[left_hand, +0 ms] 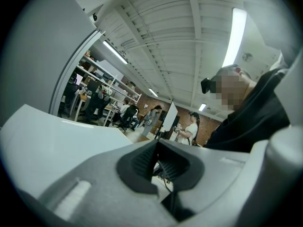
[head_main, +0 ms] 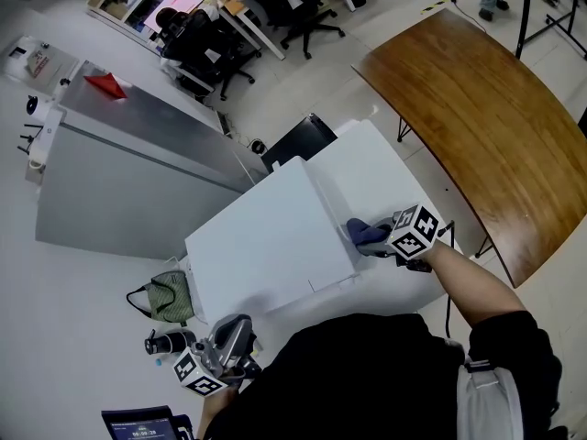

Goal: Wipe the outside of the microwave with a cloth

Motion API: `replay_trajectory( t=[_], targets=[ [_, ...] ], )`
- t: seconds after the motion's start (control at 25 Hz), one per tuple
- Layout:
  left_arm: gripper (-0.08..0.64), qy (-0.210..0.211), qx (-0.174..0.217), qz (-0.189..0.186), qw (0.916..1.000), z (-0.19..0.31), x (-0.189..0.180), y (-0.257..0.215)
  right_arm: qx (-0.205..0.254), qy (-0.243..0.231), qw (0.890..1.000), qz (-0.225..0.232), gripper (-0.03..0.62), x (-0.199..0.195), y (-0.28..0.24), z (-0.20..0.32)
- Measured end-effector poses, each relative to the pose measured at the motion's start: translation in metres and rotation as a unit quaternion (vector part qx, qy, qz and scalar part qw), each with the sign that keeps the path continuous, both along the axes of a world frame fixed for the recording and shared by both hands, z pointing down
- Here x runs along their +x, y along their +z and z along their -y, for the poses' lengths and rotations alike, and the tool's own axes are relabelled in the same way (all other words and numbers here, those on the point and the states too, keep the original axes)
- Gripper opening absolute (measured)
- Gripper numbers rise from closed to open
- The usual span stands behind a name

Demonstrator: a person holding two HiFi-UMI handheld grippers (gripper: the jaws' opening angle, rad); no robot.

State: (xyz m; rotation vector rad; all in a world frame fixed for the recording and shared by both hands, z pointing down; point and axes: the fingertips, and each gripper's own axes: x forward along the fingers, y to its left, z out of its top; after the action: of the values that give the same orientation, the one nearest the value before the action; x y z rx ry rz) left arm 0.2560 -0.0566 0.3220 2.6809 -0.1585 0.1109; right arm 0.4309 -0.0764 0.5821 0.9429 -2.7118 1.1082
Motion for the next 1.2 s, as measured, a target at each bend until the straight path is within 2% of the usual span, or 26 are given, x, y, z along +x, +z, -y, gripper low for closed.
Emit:
replay_trajectory(
  t=[0.16, 0.32, 0.44, 0.6, 0.72, 0.84, 0.92, 1.0, 1.12, 1.2],
  targets=[
    [0.003, -0.01, 0.003, 0.001, 0.9999, 0.001, -0.005, -0.002, -0.051, -0.001, 0.999, -0.008, 0.054, 0.0, 0.049, 0.001],
    [0.003, -0.011, 0.004, -0.002, 0.9999, 0.0, -0.005, -0.004, -0.069, 0.005, 0.998, 0.009, 0.054, -0.001, 0.061, 0.004],
    [0.003, -0.007, 0.006, -0.005, 0.9999, -0.001, -0.003, -0.005, -0.089, 0.001, 0.996, 0.002, 0.054, -0.002, 0.079, 0.004],
    [0.003, -0.004, 0.007, -0.007, 0.9999, -0.004, -0.002, -0.007, -0.116, -0.014, 0.992, -0.039, 0.054, -0.003, 0.109, 0.003],
    [0.003, -0.002, 0.007, -0.007, 1.0, -0.004, -0.001, -0.005, -0.139, -0.031, 0.986, -0.09, 0.052, -0.001, 0.131, 0.006],
    [0.003, 0.005, 0.006, -0.008, 0.9999, -0.006, 0.002, -0.005, -0.155, -0.043, 0.983, -0.091, 0.052, -0.001, 0.133, 0.008],
    [0.003, 0.009, 0.005, -0.01, 0.9999, -0.007, 0.003, -0.006, -0.148, -0.043, 0.985, -0.083, 0.052, 0.003, 0.118, 0.001],
    [0.003, 0.011, 0.005, -0.014, 0.9998, -0.007, 0.005, -0.008, -0.117, -0.027, 0.991, -0.063, 0.052, 0.013, 0.079, -0.01],
    [0.003, 0.013, 0.003, -0.014, 0.9998, -0.004, 0.008, -0.005, -0.036, -0.004, 0.999, 0.029, 0.052, 0.019, -0.025, -0.027],
    [0.003, 0.021, 0.0, -0.014, 0.9997, -0.005, 0.012, -0.003, 0.014, -0.023, 0.996, 0.088, 0.052, 0.01, -0.086, -0.042]
  ],
)
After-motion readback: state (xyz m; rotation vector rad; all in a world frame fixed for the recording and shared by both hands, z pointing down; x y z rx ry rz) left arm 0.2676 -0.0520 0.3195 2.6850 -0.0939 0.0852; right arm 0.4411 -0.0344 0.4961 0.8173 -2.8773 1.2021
